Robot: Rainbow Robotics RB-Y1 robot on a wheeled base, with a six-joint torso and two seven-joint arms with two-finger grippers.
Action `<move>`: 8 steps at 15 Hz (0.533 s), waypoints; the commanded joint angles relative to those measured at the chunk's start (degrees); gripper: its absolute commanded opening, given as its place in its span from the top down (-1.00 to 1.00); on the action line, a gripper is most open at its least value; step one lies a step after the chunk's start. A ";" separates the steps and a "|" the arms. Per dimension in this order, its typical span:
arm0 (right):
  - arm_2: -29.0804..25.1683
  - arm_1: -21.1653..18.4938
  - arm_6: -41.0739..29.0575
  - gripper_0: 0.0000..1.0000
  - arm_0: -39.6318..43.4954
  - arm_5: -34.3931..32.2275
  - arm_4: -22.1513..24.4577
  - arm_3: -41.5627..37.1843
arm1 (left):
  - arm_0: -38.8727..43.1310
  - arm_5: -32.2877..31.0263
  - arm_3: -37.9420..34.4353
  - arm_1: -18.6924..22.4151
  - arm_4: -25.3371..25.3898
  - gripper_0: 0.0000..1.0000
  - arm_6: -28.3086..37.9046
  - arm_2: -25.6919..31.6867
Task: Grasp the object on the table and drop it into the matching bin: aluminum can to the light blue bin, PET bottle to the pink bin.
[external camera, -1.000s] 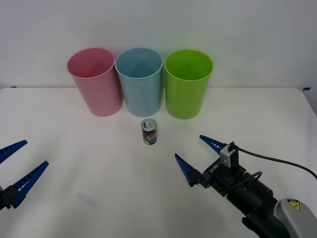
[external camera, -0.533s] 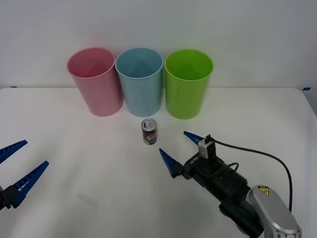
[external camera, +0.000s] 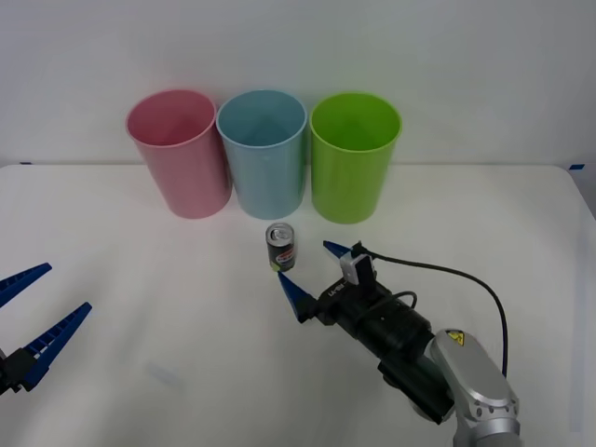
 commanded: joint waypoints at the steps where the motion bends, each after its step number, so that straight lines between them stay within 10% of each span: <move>1: 0.17 0.81 1.00 -1.00 -2.19 1.30 0.01 2.47 | 0.00 0.00 0.00 0.00 0.00 -1.00 0.00 0.00; 8: -0.18 2.69 3.20 -1.00 -9.31 4.02 0.01 11.52 | 0.00 0.00 0.00 0.00 0.00 -1.00 0.00 0.00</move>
